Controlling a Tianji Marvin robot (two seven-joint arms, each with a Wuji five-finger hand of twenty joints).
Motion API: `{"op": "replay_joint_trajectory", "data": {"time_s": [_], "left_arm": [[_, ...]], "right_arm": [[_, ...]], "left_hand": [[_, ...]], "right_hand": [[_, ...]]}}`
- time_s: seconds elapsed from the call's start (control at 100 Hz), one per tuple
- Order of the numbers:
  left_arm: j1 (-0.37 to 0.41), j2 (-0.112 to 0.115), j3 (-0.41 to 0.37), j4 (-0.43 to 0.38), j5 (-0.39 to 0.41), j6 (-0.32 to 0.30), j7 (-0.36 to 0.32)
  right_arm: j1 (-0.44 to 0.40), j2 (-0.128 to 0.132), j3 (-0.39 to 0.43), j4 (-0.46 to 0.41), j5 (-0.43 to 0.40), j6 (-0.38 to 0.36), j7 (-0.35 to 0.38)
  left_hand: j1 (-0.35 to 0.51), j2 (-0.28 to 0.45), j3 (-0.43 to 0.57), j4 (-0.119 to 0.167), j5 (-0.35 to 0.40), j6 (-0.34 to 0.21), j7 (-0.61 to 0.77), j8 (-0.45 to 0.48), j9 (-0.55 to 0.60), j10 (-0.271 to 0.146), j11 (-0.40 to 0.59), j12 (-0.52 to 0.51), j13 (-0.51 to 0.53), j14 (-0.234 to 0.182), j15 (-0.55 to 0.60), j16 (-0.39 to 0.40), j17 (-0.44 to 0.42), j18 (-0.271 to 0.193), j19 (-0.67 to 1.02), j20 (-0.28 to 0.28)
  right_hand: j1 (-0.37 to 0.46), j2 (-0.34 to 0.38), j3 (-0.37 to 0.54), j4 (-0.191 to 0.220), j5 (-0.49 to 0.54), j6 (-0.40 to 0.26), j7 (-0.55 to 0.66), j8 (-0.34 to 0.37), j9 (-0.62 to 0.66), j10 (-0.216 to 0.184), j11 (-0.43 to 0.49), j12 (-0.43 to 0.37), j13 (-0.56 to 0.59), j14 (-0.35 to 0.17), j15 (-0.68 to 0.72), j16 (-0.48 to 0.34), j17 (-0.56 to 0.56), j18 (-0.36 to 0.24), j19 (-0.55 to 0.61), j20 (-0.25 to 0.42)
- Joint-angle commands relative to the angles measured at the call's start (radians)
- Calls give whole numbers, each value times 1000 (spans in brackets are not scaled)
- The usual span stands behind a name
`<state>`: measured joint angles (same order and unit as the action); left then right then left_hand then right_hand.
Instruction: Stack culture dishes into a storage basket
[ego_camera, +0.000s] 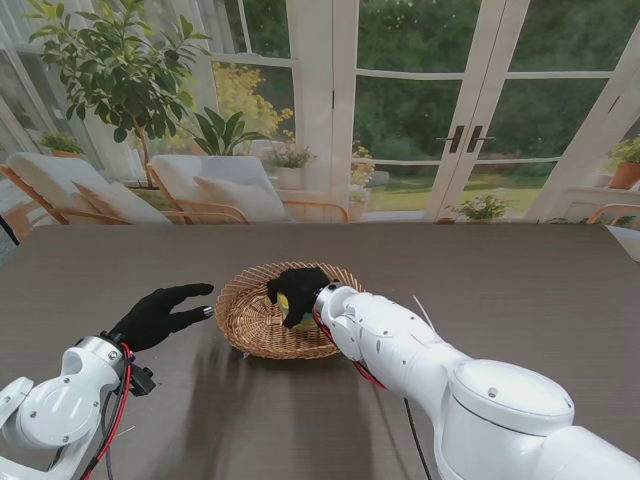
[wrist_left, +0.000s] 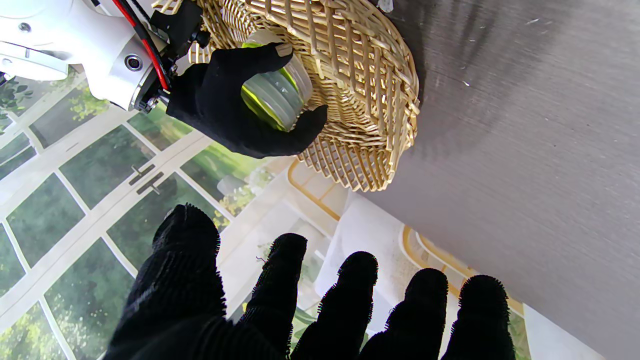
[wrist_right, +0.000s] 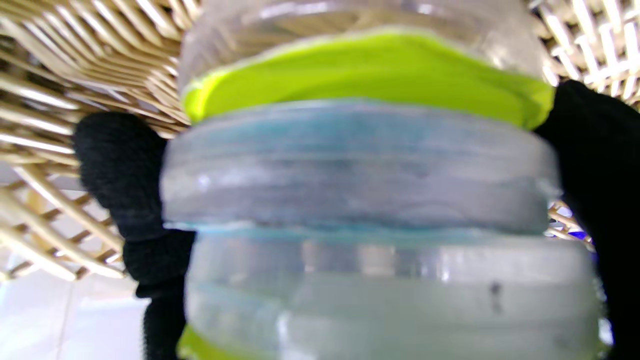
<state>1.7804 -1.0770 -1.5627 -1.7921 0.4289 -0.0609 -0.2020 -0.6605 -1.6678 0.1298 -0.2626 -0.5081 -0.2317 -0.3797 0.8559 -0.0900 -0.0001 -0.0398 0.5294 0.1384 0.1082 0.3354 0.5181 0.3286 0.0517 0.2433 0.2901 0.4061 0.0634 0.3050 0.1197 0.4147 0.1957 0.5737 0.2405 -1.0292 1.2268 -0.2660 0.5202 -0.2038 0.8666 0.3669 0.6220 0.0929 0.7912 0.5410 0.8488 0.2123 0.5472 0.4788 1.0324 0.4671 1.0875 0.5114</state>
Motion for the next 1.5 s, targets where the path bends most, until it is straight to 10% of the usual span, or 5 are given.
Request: {"op": "replay_joint_trajectory", "data": {"time_s": [0.0,1.49], "left_arm": [[2,-1,0,3,-4,-3,-19],[-10,2,5,23,-15,-15,-34]], "right_arm": [[-1,-4,-4,1,-6,3,18],[-2,-8,-15,-4,-17,29,14]], "left_hand": [[27,38,-17,29,17,0,4,4,15,5,3,9,22,10,12,11,-1,32,-1,13],[28,39,-17,29,15,0,3,4,13,5,3,9,23,9,12,11,1,32,-1,12]], "right_hand": [[43,48,83,71,-40,-4,-12,-16,-46,9,-5,-19,-11,-20,29,-9,-503,-117,-7,-28],[-96,160,-14,65,-228,32,-39,-53,-239,40,-32,-90,-184,43,-97,-94,-641,-93,-106,-41]]}}
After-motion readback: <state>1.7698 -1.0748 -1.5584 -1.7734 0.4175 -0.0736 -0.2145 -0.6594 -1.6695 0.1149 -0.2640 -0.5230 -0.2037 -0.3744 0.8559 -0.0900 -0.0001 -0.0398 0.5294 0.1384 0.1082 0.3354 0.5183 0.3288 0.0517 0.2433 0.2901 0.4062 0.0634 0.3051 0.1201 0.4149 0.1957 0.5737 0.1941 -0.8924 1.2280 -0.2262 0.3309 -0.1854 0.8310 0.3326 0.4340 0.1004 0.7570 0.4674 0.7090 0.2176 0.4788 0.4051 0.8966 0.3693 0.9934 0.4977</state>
